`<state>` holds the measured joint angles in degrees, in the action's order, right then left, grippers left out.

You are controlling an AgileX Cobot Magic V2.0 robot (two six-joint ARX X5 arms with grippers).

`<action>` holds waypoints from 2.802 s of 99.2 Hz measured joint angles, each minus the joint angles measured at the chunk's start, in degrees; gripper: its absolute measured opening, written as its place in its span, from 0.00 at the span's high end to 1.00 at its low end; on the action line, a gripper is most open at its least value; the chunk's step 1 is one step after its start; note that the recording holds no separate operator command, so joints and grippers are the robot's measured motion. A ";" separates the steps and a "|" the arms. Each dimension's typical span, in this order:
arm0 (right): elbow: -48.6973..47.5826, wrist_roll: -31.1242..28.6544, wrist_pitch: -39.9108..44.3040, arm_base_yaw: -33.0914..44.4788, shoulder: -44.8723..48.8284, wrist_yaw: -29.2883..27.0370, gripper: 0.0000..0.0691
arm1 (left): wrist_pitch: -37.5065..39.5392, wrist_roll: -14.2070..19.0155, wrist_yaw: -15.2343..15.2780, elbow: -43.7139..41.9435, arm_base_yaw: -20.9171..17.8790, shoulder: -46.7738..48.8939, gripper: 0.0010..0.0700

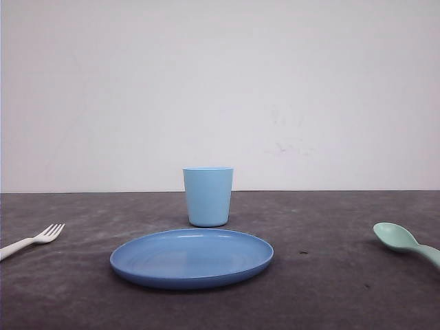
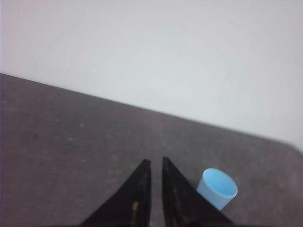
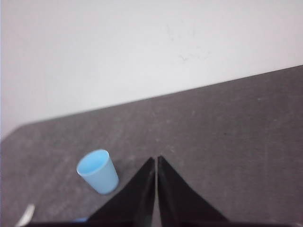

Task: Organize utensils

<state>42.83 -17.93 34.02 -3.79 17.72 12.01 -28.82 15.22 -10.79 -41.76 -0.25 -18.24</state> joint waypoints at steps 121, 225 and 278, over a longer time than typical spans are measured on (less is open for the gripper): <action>4.66 12.59 10.75 -1.36 34.88 -7.74 0.22 | -11.52 -12.68 6.60 -7.39 3.82 -27.58 0.57; 4.66 13.05 11.89 -1.36 34.91 -7.74 0.02 | -6.56 -7.91 6.40 -7.39 14.16 -61.40 0.27; 4.66 13.05 11.91 -1.36 34.91 -7.76 0.02 | -1.27 -6.95 10.27 -7.39 16.55 -68.87 0.44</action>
<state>47.48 -4.89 45.93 -5.15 52.62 4.25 -30.09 8.27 -0.51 -49.15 16.29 -87.11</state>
